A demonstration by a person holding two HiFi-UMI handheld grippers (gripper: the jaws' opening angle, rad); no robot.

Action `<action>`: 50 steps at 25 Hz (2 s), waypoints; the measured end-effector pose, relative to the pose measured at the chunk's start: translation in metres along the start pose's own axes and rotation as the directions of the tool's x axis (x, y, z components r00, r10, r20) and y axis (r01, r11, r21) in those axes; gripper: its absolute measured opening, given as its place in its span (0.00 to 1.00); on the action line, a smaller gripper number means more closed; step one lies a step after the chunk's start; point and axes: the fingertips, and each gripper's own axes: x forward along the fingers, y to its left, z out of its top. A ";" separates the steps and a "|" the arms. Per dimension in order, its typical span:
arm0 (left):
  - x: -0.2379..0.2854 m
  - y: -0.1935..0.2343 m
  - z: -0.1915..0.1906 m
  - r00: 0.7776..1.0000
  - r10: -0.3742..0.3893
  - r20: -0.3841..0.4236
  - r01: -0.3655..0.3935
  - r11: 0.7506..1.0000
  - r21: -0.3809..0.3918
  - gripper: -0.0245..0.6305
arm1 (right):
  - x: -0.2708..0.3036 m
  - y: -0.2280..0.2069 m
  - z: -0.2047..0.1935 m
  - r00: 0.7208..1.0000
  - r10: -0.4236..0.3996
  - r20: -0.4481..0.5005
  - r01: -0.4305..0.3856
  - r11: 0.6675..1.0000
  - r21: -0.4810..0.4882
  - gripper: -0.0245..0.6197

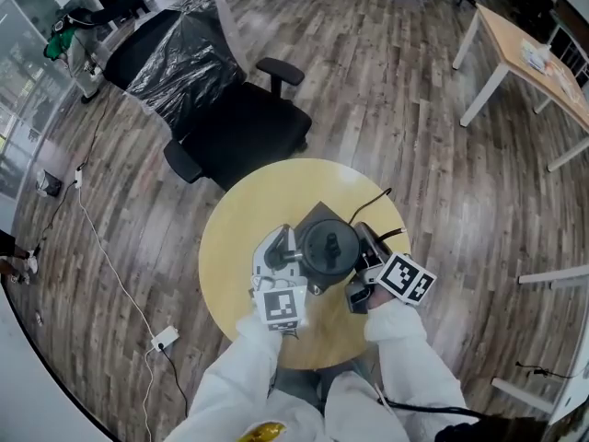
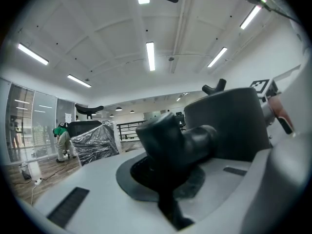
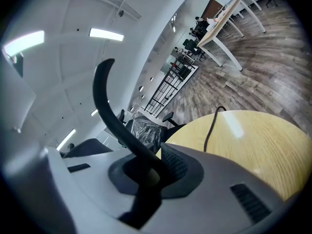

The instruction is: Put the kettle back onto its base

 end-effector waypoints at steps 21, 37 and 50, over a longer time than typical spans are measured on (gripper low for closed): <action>0.028 0.011 -0.044 0.999 0.039 -0.003 -0.039 0.999 -0.015 0.04 | 0.044 -0.035 -0.010 1.000 -0.017 -0.021 0.016 1.000 -0.025 0.11; 0.032 0.000 -0.043 0.998 0.035 -0.047 -0.035 0.999 0.017 0.04 | 0.051 -0.047 -0.001 0.999 -0.034 -0.004 0.034 0.998 -0.057 0.10; 0.018 0.002 -0.075 0.988 0.076 -0.136 -0.083 0.995 -0.050 0.10 | 0.042 -0.046 -0.004 1.000 0.000 0.023 0.002 0.998 -0.056 0.10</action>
